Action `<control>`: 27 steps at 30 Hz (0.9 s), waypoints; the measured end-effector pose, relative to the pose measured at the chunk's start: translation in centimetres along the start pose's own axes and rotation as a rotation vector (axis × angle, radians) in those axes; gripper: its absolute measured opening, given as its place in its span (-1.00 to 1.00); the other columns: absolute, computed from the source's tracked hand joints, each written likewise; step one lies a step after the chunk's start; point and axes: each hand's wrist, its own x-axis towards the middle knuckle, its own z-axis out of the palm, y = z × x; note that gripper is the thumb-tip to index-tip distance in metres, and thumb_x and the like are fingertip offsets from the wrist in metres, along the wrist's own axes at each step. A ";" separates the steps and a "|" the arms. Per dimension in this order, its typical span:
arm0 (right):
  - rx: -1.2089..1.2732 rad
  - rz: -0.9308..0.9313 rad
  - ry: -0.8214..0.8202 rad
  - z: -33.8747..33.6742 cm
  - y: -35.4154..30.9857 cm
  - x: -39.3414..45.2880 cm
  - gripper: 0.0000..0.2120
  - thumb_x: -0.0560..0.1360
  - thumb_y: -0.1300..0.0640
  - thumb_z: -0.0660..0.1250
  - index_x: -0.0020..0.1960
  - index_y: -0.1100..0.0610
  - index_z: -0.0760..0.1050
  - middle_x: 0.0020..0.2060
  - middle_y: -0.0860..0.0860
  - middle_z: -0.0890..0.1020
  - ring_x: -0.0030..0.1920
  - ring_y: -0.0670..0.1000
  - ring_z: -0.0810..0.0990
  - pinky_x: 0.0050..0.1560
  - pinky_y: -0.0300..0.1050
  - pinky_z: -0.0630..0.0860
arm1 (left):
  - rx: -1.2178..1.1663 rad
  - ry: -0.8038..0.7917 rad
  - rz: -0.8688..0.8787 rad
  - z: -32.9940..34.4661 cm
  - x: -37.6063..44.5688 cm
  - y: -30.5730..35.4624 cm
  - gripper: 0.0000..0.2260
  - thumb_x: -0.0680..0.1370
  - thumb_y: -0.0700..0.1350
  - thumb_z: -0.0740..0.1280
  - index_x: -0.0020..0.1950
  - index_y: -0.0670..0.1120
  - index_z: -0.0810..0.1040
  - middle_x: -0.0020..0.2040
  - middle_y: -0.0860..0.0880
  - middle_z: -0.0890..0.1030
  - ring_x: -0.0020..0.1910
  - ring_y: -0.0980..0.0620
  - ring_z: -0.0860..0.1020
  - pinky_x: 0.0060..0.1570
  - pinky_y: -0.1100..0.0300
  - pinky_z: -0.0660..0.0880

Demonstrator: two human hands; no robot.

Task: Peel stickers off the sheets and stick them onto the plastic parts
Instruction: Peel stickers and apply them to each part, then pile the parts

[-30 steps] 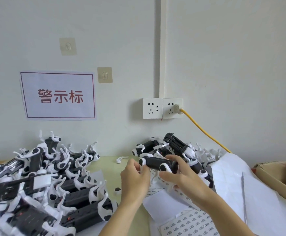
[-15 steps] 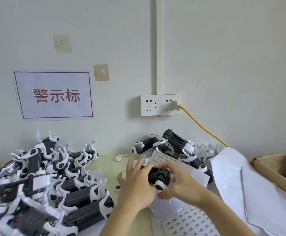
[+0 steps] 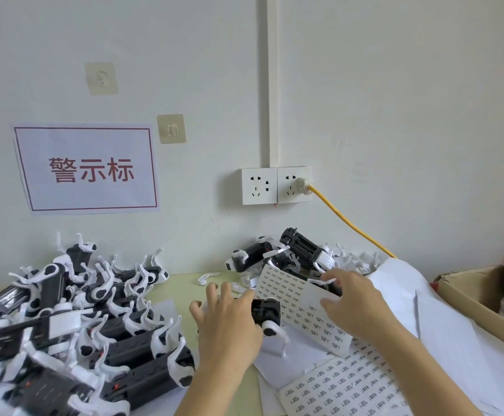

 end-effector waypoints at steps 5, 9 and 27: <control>0.025 0.019 0.019 0.5 -0.8 -0.5 -0.56 0.51 0.13 0.41 0.33 -0.16 0.44 0.16 -0.08 0.56 0.03 0.00 0.58 -0.11 -0.08 0.59 | -0.047 0.040 0.078 -0.3 0.0 0.7 -0.47 0.49 -0.17 0.22 0.45 0.13 0.32 0.41 0.05 0.30 0.46 -0.03 0.12 0.33 -0.04 0.11; 0.278 0.103 0.168 -0.4 -1.3 -0.2 -0.66 0.52 0.25 0.33 0.23 -0.05 0.54 -0.07 -0.13 0.60 -0.10 0.01 0.62 -0.14 -0.01 0.63 | -0.101 0.074 0.148 -0.3 -0.1 1.0 -0.50 0.49 -0.17 0.19 0.43 0.10 0.34 0.37 0.10 0.33 0.43 0.03 0.17 0.35 0.08 0.08; 1.256 0.016 -0.118 0.2 -6.3 -2.1 -0.78 0.59 0.24 0.33 -0.19 0.20 0.66 -0.37 0.13 0.52 -0.51 -0.04 0.30 -0.47 -0.24 0.36 | -1.420 0.260 -0.224 -2.0 0.4 3.2 -0.79 0.54 -0.16 0.45 0.06 0.06 0.47 -0.03 -0.04 0.59 -0.19 0.05 0.66 -0.21 0.11 0.62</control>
